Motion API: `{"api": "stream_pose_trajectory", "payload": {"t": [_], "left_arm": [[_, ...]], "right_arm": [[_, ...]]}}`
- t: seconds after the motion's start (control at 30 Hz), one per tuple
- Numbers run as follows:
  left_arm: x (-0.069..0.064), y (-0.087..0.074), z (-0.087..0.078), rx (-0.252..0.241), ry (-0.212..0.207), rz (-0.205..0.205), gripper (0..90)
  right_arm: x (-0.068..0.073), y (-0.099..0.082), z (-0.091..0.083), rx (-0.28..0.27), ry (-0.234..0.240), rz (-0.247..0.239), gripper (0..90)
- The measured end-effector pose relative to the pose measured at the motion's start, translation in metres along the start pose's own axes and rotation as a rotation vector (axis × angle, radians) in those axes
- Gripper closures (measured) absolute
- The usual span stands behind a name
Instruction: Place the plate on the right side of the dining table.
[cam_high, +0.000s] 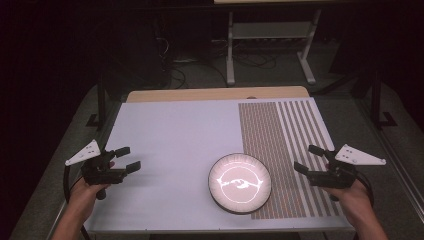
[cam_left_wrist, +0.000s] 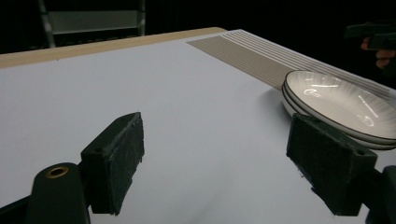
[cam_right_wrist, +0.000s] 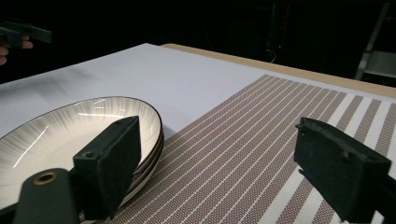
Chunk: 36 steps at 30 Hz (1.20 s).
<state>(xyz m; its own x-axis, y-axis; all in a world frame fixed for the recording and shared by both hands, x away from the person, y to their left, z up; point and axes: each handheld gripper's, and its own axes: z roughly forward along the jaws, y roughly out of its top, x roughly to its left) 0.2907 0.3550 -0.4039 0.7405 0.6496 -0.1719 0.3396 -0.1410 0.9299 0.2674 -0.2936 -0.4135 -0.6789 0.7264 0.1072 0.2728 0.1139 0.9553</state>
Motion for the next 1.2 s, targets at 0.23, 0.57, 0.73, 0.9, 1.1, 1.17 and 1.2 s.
{"api": "stream_pose_trajectory", "payload": {"t": [0.23, 0.57, 0.73, 0.9, 1.1, 1.17, 1.2], "left_arm": [[-0.0016, 0.0011, 0.0032, 0.009, 0.036, -0.008, 19.9], [-0.0012, 0.0014, 0.0005, -0.001, 0.006, -0.001, 19.5], [-0.0007, 0.0014, 0.0, -0.004, 0.012, -0.007, 20.3], [-0.0009, 0.0012, 0.0003, 0.002, 0.015, -0.016, 21.5], [-0.0035, 0.0024, 0.0019, 0.006, 0.011, -0.041, 24.2], [-0.0042, 0.0041, 0.0024, 0.016, 0.014, -0.056, 25.4], [-0.0049, 0.0051, 0.0028, 0.02, 0.019, -0.068, 25.7]], "right_arm": [[0.0003, -0.0004, 0.0004, 0.005, 0.001, -0.004, 14.0], [0.0002, -0.0007, 0.0006, 0.01, -0.001, -0.001, 14.1], [-0.0001, -0.0006, 0.0003, 0.009, -0.004, 0.002, 14.1], [-0.0003, -0.0006, 0.0004, 0.01, -0.005, 0.003, 14.2], [-0.0003, -0.0003, 0.0009, 0.024, -0.012, 0.016, 13.9], [-0.0002, 0.0002, 0.0013, 0.036, -0.02, 0.023, 13.8], [0.0, 0.0006, 0.0012, 0.038, -0.019, 0.025, 13.8]]}}
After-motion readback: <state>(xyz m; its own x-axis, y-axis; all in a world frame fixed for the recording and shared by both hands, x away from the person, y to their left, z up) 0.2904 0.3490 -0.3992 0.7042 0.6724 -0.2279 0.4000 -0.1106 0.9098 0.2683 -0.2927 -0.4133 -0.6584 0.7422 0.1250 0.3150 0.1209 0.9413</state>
